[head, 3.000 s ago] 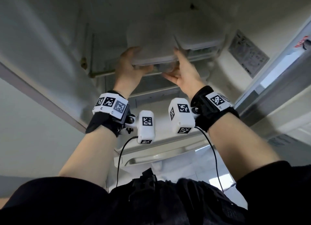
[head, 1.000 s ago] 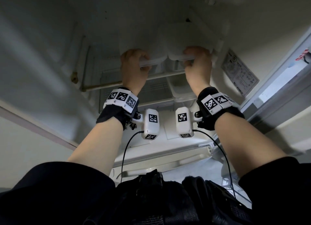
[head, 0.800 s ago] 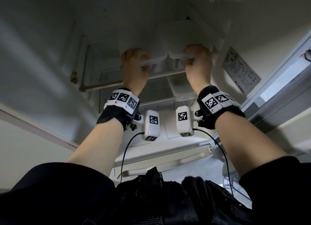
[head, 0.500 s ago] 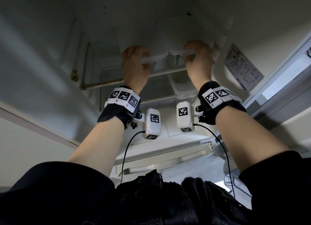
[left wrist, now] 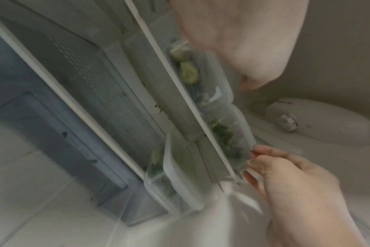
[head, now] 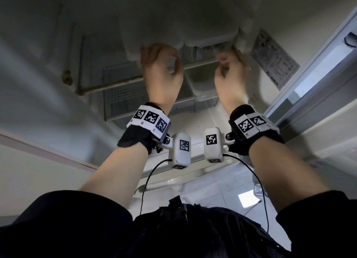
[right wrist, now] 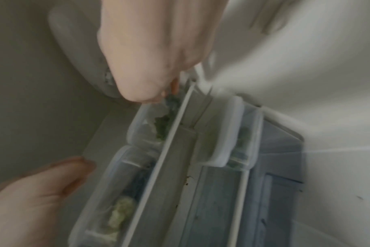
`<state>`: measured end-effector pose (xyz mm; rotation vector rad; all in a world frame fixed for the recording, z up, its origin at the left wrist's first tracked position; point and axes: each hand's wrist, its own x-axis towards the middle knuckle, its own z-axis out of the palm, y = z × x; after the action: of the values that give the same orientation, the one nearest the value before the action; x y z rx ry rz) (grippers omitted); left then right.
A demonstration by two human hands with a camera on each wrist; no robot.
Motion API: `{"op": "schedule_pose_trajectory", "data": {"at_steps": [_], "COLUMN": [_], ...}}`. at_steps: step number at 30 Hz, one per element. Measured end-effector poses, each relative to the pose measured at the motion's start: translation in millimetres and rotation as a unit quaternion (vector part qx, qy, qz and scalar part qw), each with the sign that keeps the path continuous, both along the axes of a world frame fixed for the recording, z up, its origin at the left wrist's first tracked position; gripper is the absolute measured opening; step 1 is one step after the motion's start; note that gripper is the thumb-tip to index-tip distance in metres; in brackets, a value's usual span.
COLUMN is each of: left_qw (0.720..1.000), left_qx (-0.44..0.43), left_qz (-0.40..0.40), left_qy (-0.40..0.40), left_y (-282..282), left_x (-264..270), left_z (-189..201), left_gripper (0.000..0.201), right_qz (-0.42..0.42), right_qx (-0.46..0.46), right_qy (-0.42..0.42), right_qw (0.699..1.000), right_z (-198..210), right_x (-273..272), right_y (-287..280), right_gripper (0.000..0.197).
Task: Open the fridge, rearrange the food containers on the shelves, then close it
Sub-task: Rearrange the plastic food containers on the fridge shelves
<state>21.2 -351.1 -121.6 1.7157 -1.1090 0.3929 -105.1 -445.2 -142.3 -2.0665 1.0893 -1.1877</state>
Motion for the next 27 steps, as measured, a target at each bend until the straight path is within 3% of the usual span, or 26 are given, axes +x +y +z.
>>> {"op": "schedule_pose_trajectory", "data": {"at_steps": [3,6,13,19,27], "left_qw": [0.991,0.974,0.937,0.947,0.934], "left_qx": [0.040,0.113,0.269,0.246,0.232], "left_qz": [-0.096,-0.121,-0.197,-0.182,-0.198], "left_qy": [0.090,0.155,0.106,0.097,0.187], "left_y": [-5,-13,-43,-63,-76], "left_x": [-18,-26,-26,-18,-6], "left_z": [-20,-43,-86,-99,-103], "left_gripper": [0.010,0.016,0.042,0.031,0.030], "right_qz": [-0.007,-0.005,-0.025,-0.014,0.007], "right_qx": [0.053,0.096,0.136,0.140,0.162], "right_qy": [0.044,0.090,0.149,0.167,0.166], "right_qw": [0.998,0.991,0.979,0.976,0.973], "right_z": [-16,-32,-56,-56,-61], "right_x": [-11,-18,-27,-28,-20], "right_y": [4,6,4,-3,-8], "right_gripper": [0.025,0.027,0.028,0.032,0.046]}}
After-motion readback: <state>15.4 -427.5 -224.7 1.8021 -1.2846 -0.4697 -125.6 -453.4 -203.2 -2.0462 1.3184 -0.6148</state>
